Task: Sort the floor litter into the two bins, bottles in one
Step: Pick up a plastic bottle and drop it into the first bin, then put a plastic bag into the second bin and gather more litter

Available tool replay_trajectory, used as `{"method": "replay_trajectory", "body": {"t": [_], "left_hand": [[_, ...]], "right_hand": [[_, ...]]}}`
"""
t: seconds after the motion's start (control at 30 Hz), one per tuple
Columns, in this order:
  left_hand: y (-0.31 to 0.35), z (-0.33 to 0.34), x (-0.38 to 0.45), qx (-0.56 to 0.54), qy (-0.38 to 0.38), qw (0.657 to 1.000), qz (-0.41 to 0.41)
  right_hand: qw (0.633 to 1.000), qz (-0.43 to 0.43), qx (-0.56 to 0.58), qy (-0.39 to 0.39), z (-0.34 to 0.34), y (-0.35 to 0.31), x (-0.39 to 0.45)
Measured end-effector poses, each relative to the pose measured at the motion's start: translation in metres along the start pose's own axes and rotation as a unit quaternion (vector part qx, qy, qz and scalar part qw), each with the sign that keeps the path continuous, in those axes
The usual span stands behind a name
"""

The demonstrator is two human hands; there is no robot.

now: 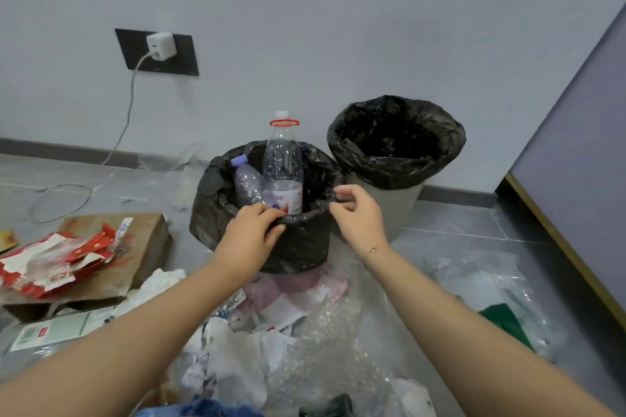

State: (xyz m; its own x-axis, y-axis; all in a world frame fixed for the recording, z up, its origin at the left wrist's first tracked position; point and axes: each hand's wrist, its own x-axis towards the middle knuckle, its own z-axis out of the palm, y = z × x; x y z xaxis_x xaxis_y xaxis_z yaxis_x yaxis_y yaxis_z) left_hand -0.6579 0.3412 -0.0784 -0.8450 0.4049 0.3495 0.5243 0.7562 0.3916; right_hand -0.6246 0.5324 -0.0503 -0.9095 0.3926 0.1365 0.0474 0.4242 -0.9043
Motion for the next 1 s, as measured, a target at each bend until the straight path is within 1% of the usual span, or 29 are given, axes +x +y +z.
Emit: {"method": "replay_trajectory", "body": {"t": [0.03, 0.1, 0.17, 0.23, 0.27, 0.33, 0.37, 0.4, 0.43, 0.5, 0.57, 0.67, 0.77, 0.83, 0.9, 0.97, 1.0], "left_hand": [[0.009, 0.000, 0.000, 0.033, -0.021, 0.999, -0.024], [0.025, -0.002, -0.001, 0.108, -0.054, 0.990, -0.079], [0.043, -0.002, -0.002, 0.158, -0.075, 0.979, -0.104], [0.059, -0.002, -0.002, 0.177, -0.080, 0.975, -0.110], [0.066, -0.002, -0.002, 0.182, -0.076, 0.975, -0.106], [0.079, -0.001, -0.003, 0.188, -0.065, 0.977, -0.074], [0.083, -0.001, -0.004, 0.186, -0.062, 0.979, -0.051], [0.089, 0.000, -0.006, 0.180, -0.062, 0.981, -0.028], [0.093, -0.001, -0.008, 0.172, -0.067, 0.983, -0.009], [0.102, -0.002, -0.009, 0.166, -0.082, 0.982, 0.023], [0.110, -0.006, -0.010, 0.163, -0.087, 0.982, 0.044], [0.124, -0.011, -0.009, 0.128, -0.092, 0.986, 0.048], [0.131, -0.018, -0.012, 0.146, -0.130, 0.977, 0.085], [0.131, -0.030, -0.018, 0.167, -0.160, 0.967, 0.111], [0.127, -0.048, -0.024, 0.177, -0.192, 0.960, 0.104], [0.121, -0.065, -0.029, 0.156, -0.216, 0.961, 0.068], [0.119, -0.073, -0.031, 0.111, -0.226, 0.967, 0.032]], "right_hand": [[1.000, 0.010, -0.028, 0.005, -0.015, 0.008, -0.007], [0.993, 0.030, -0.114, -0.011, -0.043, 0.024, -0.018], [0.978, 0.048, -0.201, -0.033, -0.078, 0.037, -0.028], [0.961, 0.069, -0.265, -0.029, -0.112, 0.050, -0.037], [0.950, 0.074, -0.303, -0.010, -0.126, 0.055, -0.040], [0.917, 0.079, -0.386, 0.062, -0.151, 0.066, -0.049], [0.902, 0.092, -0.411, 0.096, -0.160, 0.071, -0.053], [0.893, 0.120, -0.419, 0.112, -0.171, 0.079, -0.058], [0.889, 0.154, -0.417, 0.108, -0.178, 0.086, -0.062], [0.885, 0.216, -0.408, 0.060, -0.188, 0.104, -0.069], [0.884, 0.216, -0.414, 0.006, -0.188, 0.116, -0.075], [0.904, 0.162, -0.395, -0.027, -0.179, 0.122, -0.076], [0.914, 0.078, -0.395, -0.047, -0.165, 0.112, -0.076], [0.915, -0.001, -0.400, -0.044, -0.157, 0.101, -0.078], [0.920, -0.101, -0.379, -0.015, -0.148, 0.087, -0.085], [0.913, -0.218, -0.344, 0.009, -0.136, 0.074, -0.096], [0.907, -0.268, -0.325, 0.018, -0.130, 0.068, -0.101]]}}
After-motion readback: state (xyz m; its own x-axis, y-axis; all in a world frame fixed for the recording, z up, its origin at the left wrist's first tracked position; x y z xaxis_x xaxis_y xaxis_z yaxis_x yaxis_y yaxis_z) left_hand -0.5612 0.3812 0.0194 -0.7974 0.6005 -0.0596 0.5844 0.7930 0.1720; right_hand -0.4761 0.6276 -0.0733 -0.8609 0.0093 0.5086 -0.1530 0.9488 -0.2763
